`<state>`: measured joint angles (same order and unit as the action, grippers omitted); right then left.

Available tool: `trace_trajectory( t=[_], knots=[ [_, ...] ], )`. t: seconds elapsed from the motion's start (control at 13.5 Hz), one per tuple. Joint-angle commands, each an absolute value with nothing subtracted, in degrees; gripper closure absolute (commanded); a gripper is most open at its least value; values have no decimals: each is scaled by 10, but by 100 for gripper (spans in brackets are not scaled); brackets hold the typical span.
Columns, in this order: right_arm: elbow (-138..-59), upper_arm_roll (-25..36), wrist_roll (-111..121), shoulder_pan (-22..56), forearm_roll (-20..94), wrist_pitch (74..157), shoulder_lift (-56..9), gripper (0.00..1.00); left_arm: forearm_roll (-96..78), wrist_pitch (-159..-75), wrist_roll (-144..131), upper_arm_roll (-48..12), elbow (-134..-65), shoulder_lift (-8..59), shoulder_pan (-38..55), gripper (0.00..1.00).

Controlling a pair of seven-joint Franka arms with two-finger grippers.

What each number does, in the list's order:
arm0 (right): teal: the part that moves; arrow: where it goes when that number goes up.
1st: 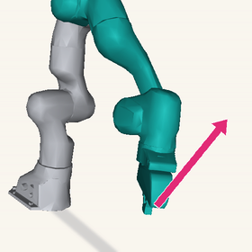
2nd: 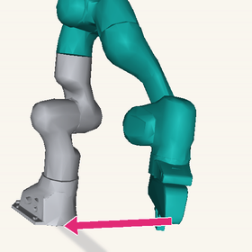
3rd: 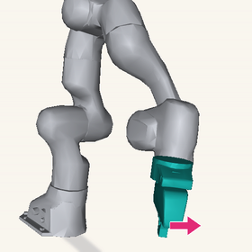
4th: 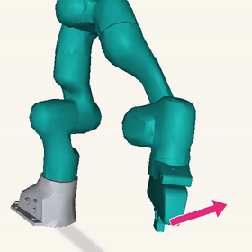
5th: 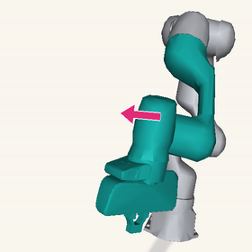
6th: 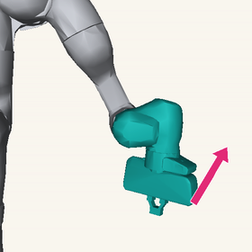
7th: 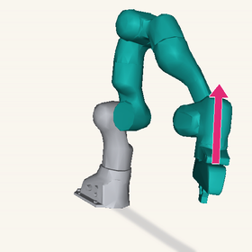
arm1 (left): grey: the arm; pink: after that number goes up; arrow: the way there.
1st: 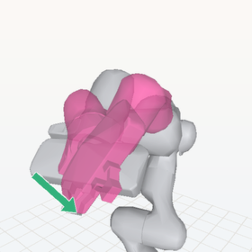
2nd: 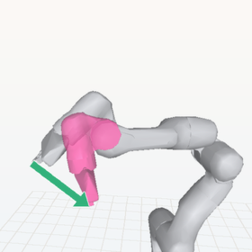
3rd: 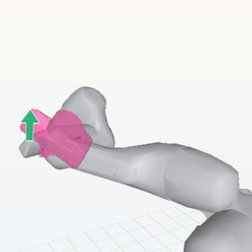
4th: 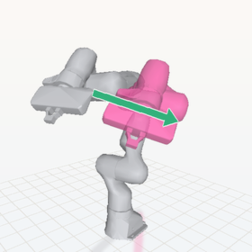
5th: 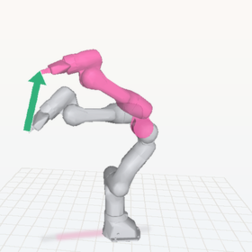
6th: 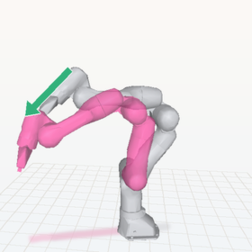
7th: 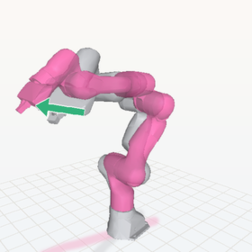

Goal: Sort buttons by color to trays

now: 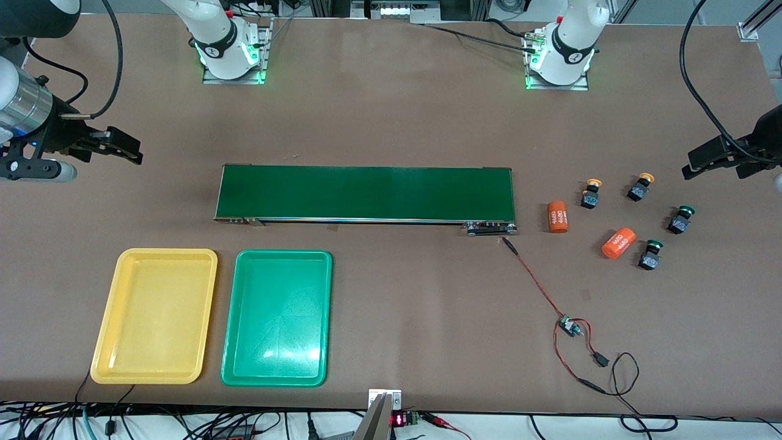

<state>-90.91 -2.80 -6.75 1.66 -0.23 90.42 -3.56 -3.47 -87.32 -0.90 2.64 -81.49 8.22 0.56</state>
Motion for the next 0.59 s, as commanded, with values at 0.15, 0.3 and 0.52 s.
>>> trace_trajectory(
  t=[0.15, 0.3, 0.52],
  knots=[
    [-912, -29, -76, 18, 3, 908, -33, 0, -18, -868, -8, 17, -809, 170, 25, 0],
    [-912, -29, -76, 18, 2, 909, -33, 0, -24, -871, -8, 17, -804, 209, 33, 0],
    [-912, -29, -76, 18, 0, 909, -33, 0, -26, -875, -6, 18, -795, 244, 33, 0]
  ],
)
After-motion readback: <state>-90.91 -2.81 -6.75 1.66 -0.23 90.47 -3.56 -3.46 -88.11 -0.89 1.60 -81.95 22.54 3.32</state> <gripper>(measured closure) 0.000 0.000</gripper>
